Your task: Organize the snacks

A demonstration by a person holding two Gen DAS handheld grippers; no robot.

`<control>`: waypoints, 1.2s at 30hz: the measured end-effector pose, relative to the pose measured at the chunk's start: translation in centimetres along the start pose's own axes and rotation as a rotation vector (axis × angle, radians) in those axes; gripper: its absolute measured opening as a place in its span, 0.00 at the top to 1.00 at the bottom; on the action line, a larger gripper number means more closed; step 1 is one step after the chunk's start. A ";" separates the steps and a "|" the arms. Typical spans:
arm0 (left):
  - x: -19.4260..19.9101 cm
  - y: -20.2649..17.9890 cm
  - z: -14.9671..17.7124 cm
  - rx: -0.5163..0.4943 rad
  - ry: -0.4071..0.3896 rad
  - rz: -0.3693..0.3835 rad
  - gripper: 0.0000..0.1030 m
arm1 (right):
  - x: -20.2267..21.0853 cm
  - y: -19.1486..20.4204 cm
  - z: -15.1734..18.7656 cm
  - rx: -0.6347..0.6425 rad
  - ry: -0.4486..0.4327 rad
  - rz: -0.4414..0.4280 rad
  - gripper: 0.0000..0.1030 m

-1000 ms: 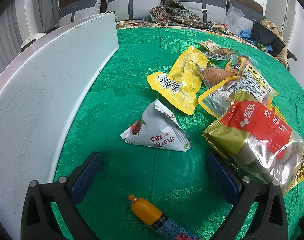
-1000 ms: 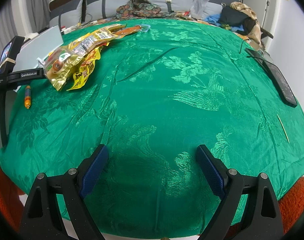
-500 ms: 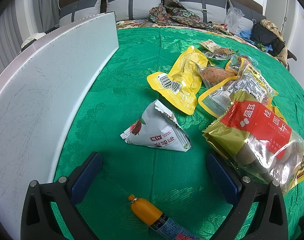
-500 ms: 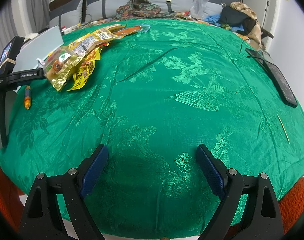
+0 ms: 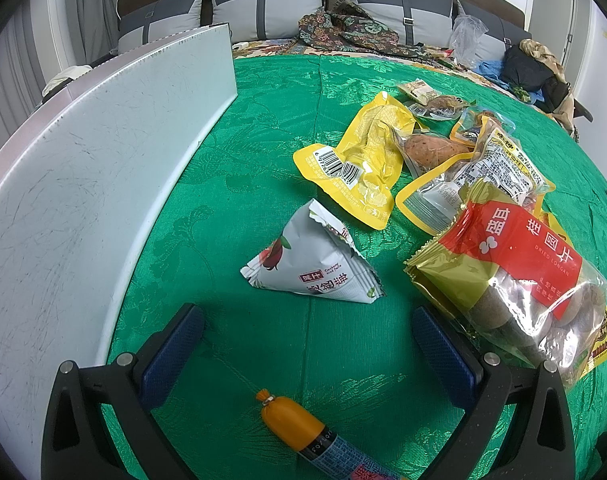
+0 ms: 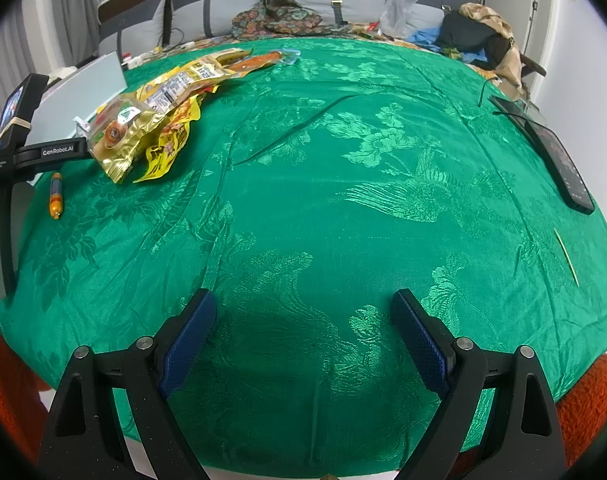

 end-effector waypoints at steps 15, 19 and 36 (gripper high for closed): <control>-0.1 0.0 0.0 0.000 0.000 0.000 0.00 | 0.0 0.0 0.0 -0.002 0.003 -0.001 0.10; -0.1 0.0 0.0 0.000 0.000 0.000 0.00 | 0.0 0.0 -0.1 -0.001 0.005 -0.001 0.10; -0.2 0.0 0.0 0.000 -0.001 0.000 0.00 | -0.1 0.2 0.0 -0.009 -0.015 0.011 0.10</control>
Point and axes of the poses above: each gripper's, at about its wrist camera, not at the fingertips, and x roughly against the way its jaws point, y to its left, z to its underside, the point moved 1 cm from there along -x, roughly the way its jaws point, and after that the axes turned 4 degrees about z, right-handed, at the moved point
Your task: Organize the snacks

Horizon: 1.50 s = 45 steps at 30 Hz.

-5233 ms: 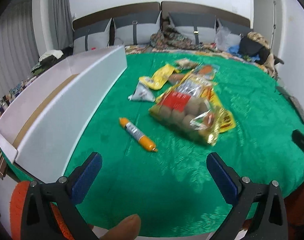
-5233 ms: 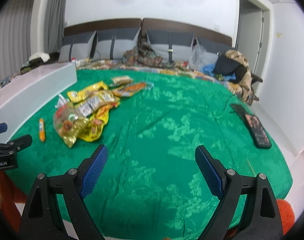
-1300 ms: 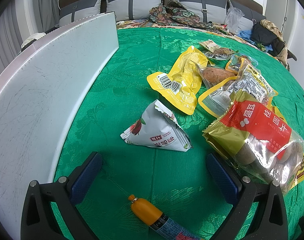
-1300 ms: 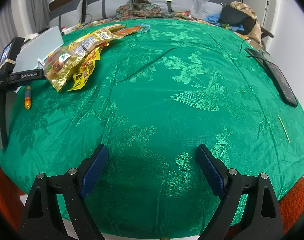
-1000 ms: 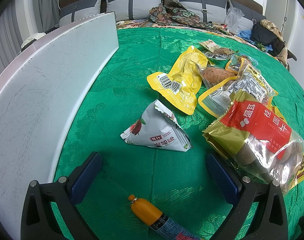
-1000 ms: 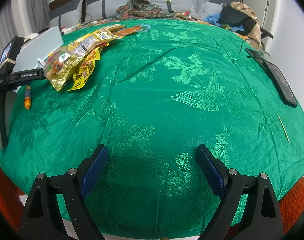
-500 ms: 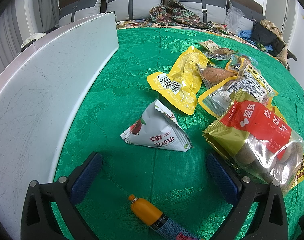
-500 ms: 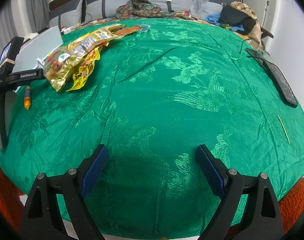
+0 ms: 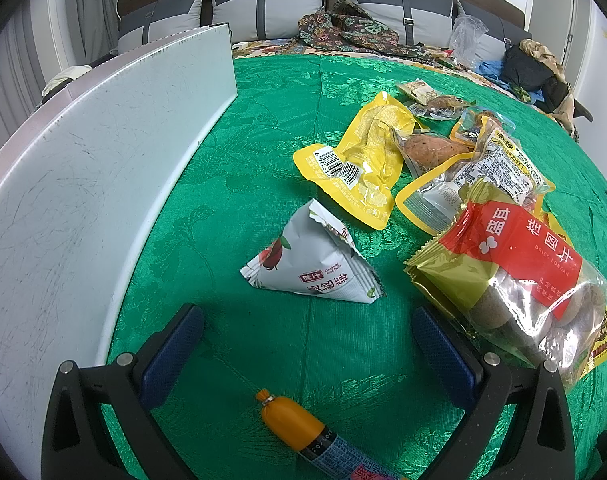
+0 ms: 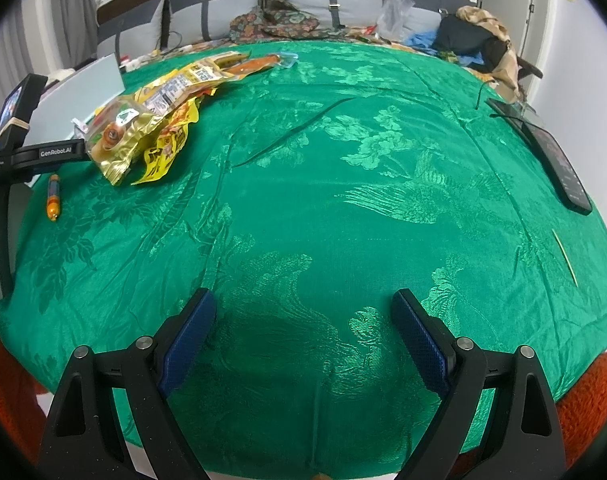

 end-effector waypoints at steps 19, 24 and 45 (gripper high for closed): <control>0.1 0.0 0.1 -0.001 0.008 0.000 0.00 | 0.1 0.0 0.3 -0.006 -0.022 0.008 0.10; 2.8 1.1 1.5 0.070 0.110 0.072 0.00 | 0.1 0.0 0.3 -0.003 -0.024 0.006 0.10; 5.0 0.5 5.9 0.111 0.148 0.007 0.00 | 0.0 0.0 0.0 0.002 -0.017 -0.001 0.10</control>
Point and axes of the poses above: each gripper's, at about its wrist camera, not at the fingertips, and x roughly against the way its jaws point, y to its left, z to its underside, the point moved 1 cm from there along -x, roughly the way its jaws point, and after that the axes turned 4 degrees about z, right-handed, at the moved point
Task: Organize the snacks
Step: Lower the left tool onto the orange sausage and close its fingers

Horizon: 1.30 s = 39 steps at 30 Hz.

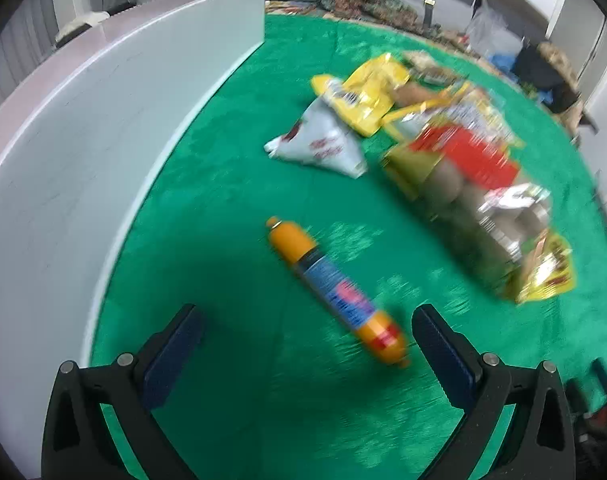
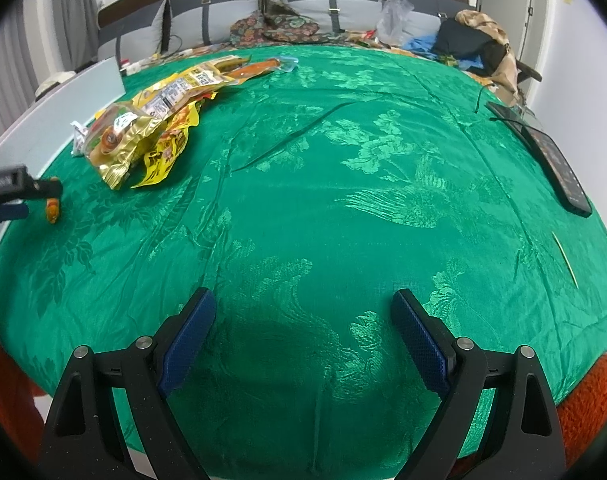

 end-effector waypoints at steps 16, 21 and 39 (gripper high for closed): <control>0.6 1.9 1.3 -0.077 0.058 -0.030 0.00 | 0.0 -0.1 0.0 0.000 0.002 -0.001 0.10; 0.4 1.7 1.0 -0.128 0.091 -0.009 0.00 | 0.0 -0.1 0.0 0.000 0.003 -0.001 0.10; 0.2 -1.3 -1.5 -0.186 0.060 0.039 0.85 | 0.0 -0.1 -0.1 0.000 0.001 -0.001 0.10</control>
Point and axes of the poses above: each gripper's, at about its wrist camera, not at the fingertips, and x roughly against the way its jaws point, y to its left, z to its underside, the point moved 1 cm from there along -x, roughly the way its jaws point, and after that the axes turned 4 degrees about z, right-handed, at the moved point
